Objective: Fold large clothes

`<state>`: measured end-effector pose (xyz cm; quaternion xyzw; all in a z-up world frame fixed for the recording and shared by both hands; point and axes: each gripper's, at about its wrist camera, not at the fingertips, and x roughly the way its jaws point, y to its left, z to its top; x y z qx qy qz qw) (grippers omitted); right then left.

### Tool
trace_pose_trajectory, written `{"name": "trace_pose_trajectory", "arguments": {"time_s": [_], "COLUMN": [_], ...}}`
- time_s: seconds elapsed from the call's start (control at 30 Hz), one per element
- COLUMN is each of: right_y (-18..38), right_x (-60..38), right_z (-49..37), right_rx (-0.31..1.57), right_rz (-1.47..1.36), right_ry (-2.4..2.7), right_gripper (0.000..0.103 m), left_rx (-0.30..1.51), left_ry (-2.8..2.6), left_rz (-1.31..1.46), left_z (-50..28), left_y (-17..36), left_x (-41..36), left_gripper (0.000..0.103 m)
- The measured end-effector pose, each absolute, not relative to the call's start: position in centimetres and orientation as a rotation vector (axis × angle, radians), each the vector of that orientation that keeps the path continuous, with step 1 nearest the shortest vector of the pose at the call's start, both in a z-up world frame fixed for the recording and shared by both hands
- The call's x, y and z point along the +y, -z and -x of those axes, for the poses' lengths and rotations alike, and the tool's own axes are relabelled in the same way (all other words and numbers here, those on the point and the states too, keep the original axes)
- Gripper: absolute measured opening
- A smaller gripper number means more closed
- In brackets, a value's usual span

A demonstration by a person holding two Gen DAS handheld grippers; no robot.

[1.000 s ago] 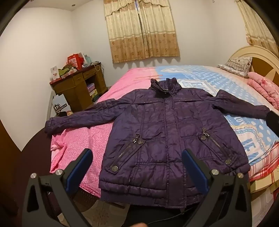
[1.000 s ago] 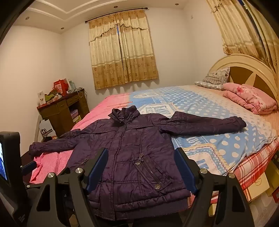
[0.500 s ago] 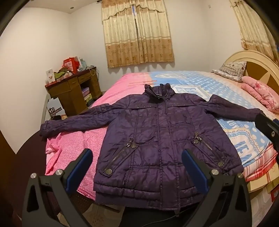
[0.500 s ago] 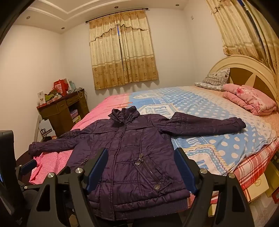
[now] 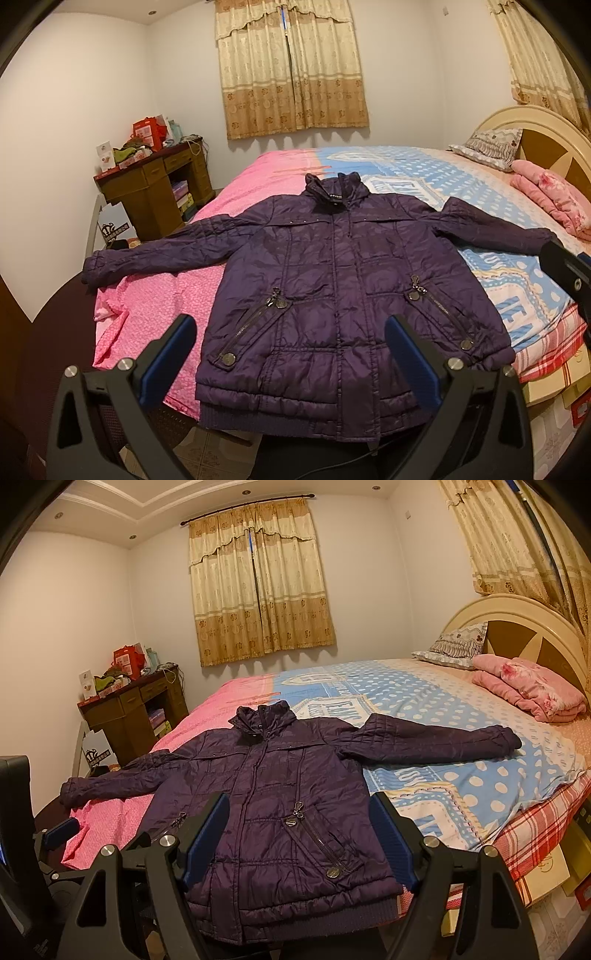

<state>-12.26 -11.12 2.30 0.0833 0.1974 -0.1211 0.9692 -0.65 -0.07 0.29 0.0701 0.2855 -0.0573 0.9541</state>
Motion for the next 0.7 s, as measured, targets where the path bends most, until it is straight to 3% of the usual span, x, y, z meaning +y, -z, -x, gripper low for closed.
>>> {"name": "trace_pose_trajectory", "arguments": {"time_s": [0.7], "right_y": [-2.01], "right_x": [-11.03], "right_z": [12.26], "right_rx": [0.409], "right_rz": [-0.176], "right_ry": [0.238], "right_gripper": [0.078], "left_rx": [0.595], "left_ry": [0.114], "left_rz": [-0.134], "left_z": [0.7], "left_y": [-0.12], "left_x": [-0.2], "left_gripper": [0.103]}}
